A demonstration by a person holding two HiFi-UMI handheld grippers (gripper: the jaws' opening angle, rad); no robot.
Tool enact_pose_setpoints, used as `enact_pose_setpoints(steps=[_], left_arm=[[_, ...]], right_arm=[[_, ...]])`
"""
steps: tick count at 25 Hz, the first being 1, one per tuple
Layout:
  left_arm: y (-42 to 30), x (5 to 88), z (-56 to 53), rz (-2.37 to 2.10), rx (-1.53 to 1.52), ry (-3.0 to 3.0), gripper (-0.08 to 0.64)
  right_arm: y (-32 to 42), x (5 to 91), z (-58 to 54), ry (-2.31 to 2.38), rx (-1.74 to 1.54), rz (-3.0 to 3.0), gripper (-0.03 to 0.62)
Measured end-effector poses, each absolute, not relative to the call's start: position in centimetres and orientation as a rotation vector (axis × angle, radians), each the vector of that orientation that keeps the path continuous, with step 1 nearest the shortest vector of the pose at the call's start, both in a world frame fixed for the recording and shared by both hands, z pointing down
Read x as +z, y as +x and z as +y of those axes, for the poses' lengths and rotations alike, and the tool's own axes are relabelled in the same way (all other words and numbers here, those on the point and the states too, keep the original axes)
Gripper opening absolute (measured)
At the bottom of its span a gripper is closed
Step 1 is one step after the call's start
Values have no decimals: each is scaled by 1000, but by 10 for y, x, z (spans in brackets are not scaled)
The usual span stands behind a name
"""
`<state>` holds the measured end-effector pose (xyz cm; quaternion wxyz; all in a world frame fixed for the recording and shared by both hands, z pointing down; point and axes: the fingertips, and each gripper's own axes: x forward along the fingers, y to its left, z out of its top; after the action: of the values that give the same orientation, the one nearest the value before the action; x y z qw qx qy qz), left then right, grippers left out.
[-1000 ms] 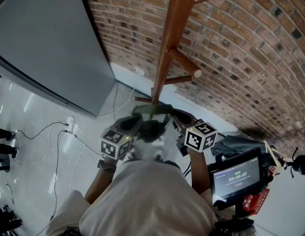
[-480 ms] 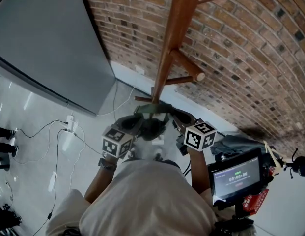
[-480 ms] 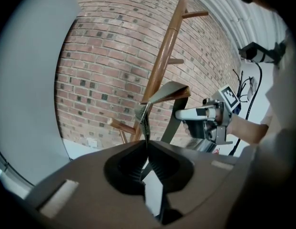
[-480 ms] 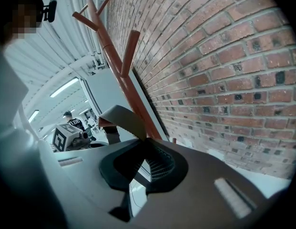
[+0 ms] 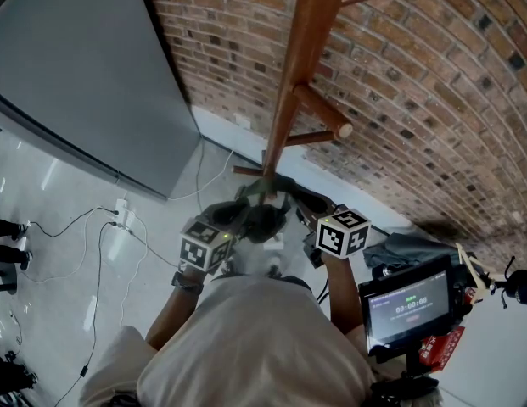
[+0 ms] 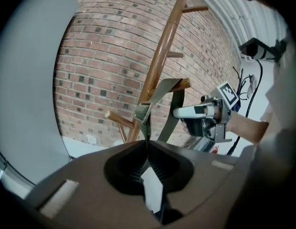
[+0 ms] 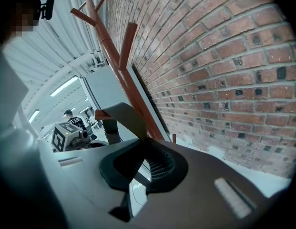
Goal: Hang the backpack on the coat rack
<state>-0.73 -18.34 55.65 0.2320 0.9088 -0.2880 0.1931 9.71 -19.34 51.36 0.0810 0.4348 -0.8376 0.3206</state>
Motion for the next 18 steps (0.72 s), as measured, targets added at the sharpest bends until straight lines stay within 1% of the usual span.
enact_pose_setpoints(steps=[18], left_arm=[[2, 570, -177, -716, 562, 2502, 15]], right_arm=[[83, 533, -189, 1220, 1008, -2498, 9]])
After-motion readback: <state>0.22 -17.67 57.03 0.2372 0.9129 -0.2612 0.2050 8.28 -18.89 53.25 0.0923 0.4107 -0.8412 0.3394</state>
